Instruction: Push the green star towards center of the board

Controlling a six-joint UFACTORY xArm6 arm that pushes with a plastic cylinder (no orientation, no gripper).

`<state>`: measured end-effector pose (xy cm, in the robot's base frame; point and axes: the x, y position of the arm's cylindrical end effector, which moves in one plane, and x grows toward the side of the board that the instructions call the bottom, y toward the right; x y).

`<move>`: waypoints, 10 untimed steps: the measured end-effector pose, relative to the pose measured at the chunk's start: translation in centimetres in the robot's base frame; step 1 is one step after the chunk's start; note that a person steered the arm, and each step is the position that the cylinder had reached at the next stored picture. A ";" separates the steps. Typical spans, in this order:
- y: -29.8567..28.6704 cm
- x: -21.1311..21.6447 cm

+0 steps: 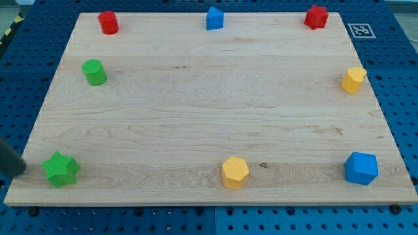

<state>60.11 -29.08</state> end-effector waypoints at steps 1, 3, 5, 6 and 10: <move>1.2 1.4; 3.8 0.2; 8.2 -1.1; 10.6 -2.9; 15.0 -10.7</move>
